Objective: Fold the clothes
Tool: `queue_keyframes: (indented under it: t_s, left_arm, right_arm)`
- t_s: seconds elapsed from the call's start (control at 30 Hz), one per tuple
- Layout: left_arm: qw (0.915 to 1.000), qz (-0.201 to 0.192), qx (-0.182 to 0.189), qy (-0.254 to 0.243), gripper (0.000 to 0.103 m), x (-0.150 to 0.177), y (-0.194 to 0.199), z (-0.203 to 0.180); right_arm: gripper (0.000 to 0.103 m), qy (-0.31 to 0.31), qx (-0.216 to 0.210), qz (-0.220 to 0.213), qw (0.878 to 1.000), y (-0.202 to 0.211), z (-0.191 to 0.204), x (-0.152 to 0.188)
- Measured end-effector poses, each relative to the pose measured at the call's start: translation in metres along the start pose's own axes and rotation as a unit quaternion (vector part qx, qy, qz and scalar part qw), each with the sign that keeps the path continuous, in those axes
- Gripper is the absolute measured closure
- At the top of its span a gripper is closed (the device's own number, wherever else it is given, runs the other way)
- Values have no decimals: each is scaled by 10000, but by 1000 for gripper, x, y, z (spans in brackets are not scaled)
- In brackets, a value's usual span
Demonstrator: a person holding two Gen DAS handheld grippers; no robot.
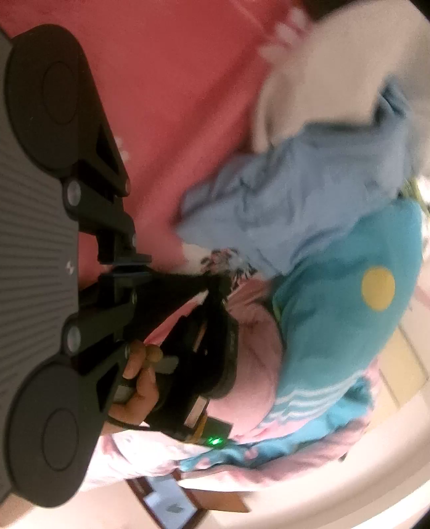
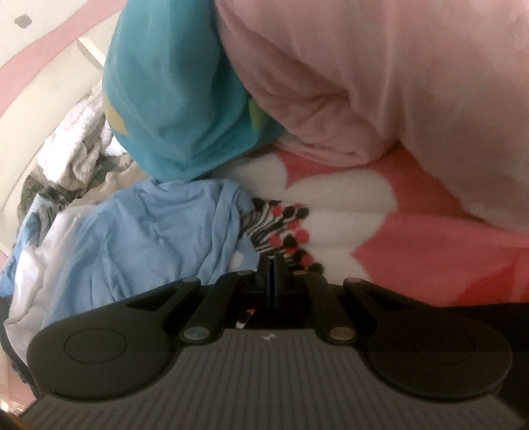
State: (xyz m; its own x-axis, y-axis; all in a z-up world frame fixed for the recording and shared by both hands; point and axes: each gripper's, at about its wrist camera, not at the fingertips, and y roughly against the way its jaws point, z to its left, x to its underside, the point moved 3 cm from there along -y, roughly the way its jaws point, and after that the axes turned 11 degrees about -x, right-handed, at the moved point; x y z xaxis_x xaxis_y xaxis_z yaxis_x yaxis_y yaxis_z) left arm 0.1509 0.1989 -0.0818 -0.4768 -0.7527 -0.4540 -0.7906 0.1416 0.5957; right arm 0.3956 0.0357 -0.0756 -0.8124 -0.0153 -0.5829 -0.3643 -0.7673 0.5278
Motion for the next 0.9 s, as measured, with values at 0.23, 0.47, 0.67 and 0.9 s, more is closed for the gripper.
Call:
queue_keyframes:
  t_s: [0.23,0.47,0.67,0.9]
  left_arm:
    - [9986,-134,-241,460,99,-4,7,22]
    - [9990,-371,21,-245,70,-6,21,-1]
    - [9966,-100,55,-811,58,2,1,-21]
    - [9969,26,-344,-709,98,3,-15,-9]
  right_arm:
    - [98,-118,-133,-285,9994,17,6,-11]
    - [98,52,-5,-447,9990,88,19,-9]
    - [98,15,166,-367,9992,138,29,23]
    - [98,-333,232,-572,9975,183,19,66]
